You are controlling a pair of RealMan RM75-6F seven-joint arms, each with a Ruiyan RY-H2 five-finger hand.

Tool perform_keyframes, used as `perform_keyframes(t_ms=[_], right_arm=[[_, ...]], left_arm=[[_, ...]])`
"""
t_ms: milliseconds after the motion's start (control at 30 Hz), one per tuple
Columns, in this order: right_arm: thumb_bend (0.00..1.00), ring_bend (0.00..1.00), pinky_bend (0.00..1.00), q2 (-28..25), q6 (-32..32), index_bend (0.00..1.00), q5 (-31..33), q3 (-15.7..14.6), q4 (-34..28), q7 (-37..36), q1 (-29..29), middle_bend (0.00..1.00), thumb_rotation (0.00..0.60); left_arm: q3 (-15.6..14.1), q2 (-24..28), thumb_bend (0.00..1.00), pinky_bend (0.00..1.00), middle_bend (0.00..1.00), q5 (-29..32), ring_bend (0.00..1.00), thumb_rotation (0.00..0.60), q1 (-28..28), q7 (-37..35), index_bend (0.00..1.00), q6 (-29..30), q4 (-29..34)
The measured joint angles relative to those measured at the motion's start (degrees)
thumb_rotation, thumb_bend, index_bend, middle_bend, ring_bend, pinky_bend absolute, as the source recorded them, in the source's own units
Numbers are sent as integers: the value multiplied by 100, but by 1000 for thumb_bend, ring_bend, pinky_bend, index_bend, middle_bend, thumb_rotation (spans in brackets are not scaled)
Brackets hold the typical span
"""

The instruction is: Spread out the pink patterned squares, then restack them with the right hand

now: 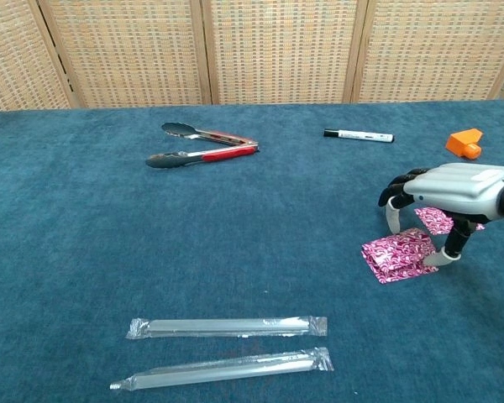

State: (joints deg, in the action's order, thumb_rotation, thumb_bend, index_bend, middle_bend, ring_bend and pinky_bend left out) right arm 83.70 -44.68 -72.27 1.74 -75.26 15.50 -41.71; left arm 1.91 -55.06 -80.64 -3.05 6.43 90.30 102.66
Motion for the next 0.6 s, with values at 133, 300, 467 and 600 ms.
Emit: perform_keyframes(t_ms=[133, 300, 467, 600], right_arm=[[252, 0, 0, -24, -15, 331, -23, 17, -24, 9, -5, 130, 600], [237, 0, 0, -100, -25, 326, -65, 5, -77, 33, -5, 128, 600], [234, 0, 0, -156, 5, 326, -72, -40, -165, 51, 14, 128, 600], [234, 0, 0, -202, -10, 326, -101, -32, -218, 70, 10, 128, 600]], left_arm=[[-7, 2, 120, 0, 0, -19, 0, 600, -13, -13, 80, 15, 0], [-6, 9, 119, 0, 0, -28, 0, 600, -19, -12, 80, 26, 9], [-7, 14, 120, 0, 0, -49, 0, 600, -18, -4, 80, 29, 24], [-8, 16, 119, 0, 0, -57, 0, 600, -18, 8, 80, 31, 35]])
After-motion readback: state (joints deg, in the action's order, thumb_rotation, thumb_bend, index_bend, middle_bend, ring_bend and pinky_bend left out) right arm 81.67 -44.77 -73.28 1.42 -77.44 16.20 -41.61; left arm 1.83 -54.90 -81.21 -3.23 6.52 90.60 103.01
